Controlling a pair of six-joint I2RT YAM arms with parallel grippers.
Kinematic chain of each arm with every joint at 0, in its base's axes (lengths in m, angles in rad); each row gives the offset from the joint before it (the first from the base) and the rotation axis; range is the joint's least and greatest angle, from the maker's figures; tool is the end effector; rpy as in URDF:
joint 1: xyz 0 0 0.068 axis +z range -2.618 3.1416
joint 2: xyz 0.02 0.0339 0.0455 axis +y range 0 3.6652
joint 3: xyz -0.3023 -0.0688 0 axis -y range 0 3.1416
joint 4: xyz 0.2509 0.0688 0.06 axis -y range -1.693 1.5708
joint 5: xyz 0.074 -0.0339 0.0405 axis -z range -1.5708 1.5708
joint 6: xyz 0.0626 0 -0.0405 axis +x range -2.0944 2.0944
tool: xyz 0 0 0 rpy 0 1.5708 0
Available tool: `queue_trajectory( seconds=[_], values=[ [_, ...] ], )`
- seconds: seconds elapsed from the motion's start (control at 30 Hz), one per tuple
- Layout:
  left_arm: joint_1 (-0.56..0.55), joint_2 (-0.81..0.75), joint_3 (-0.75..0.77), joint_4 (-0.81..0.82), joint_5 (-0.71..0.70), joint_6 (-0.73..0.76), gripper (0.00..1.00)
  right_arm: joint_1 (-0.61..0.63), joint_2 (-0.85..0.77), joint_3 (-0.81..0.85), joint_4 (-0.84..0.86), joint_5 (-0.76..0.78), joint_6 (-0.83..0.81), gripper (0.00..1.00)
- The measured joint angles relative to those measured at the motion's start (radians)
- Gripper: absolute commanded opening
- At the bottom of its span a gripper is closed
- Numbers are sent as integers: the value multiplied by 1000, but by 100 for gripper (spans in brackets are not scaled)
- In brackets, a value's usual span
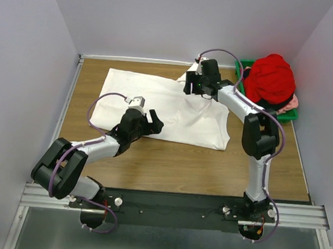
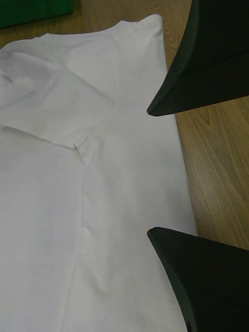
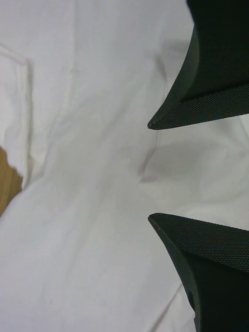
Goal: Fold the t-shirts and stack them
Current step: Fold the tshirt
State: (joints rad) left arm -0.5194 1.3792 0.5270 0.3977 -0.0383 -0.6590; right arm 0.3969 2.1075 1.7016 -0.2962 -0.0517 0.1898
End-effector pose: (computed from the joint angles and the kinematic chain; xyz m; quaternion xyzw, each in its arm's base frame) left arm 0.2577 -0.1446 0.2010 -0.0693 0.8453 -0.2807 0.4493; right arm 0.4903 0.2090 0.2412 -0.1046 0.9009 0.1441 0.3959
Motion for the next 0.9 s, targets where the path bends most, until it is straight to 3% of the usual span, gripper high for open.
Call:
queue_trajectory(
  seconds=[0.4, 0.53, 0.63, 0.67, 0.83, 0.9],
  values=[
    [0, 0, 0, -5, -4, 0, 96, 45, 155, 73, 22, -78, 14, 71],
    [0, 0, 0, -6, -6, 0, 96, 47, 169, 73, 14, -84, 16, 63],
    [0, 0, 0, -7, -7, 0, 96, 48, 168, 73, 15, -93, 21, 46],
    [0, 0, 0, -7, -7, 0, 96, 48, 168, 72, 15, -95, 21, 35],
    [0, 0, 0, -8, -7, 0, 96, 48, 168, 58, 14, -102, 18, 17],
    [0, -1, 0, -8, -7, 0, 96, 48, 168, 55, 12, -103, 19, 1]
  ],
)
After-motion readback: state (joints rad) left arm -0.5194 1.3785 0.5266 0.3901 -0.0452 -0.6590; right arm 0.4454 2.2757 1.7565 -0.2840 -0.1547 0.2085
